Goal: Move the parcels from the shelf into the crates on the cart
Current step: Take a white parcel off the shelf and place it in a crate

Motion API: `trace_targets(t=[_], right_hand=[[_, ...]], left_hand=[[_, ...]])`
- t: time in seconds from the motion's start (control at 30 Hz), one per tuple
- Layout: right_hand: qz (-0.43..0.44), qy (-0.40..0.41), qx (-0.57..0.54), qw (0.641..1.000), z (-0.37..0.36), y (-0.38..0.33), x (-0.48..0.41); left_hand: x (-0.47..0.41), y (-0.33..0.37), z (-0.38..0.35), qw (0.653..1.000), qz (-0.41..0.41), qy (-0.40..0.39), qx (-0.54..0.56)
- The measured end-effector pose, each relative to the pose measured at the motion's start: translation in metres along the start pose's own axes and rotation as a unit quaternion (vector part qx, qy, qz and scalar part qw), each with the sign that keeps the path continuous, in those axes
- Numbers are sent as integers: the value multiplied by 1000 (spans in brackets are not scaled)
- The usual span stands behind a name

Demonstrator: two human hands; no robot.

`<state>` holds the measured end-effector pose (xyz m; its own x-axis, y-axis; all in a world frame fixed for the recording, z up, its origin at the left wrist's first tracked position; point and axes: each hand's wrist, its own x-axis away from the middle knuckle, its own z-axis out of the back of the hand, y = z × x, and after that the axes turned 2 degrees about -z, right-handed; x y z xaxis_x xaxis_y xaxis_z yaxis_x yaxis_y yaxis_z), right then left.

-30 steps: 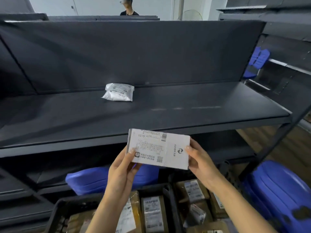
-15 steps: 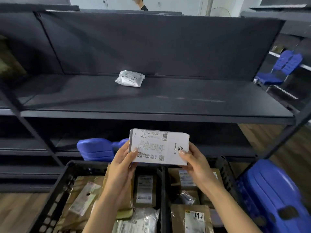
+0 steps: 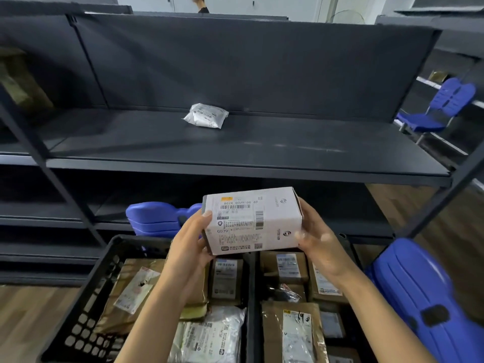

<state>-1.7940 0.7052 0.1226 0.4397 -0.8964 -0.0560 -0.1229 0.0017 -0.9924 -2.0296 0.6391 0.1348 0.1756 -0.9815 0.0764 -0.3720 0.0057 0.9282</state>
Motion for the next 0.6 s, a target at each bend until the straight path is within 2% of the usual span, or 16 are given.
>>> trace_targets(t=[0.13,0.27,0.43,0.6], right_hand=[[-51,39,-57,996,-10,0,0],[-55,87,-80,991,-19,3,1],[-21,127,-99,987,-22,14,3],[-27,158,-82,984,-22,26,1]], left_hand=[[3,1,2,996,-64,-33,-42],[4,-1,0,992,-110,-31,-57],[7,-13,1,993,-99,49,-42],[8,-29,1,994,-83,56,-54]])
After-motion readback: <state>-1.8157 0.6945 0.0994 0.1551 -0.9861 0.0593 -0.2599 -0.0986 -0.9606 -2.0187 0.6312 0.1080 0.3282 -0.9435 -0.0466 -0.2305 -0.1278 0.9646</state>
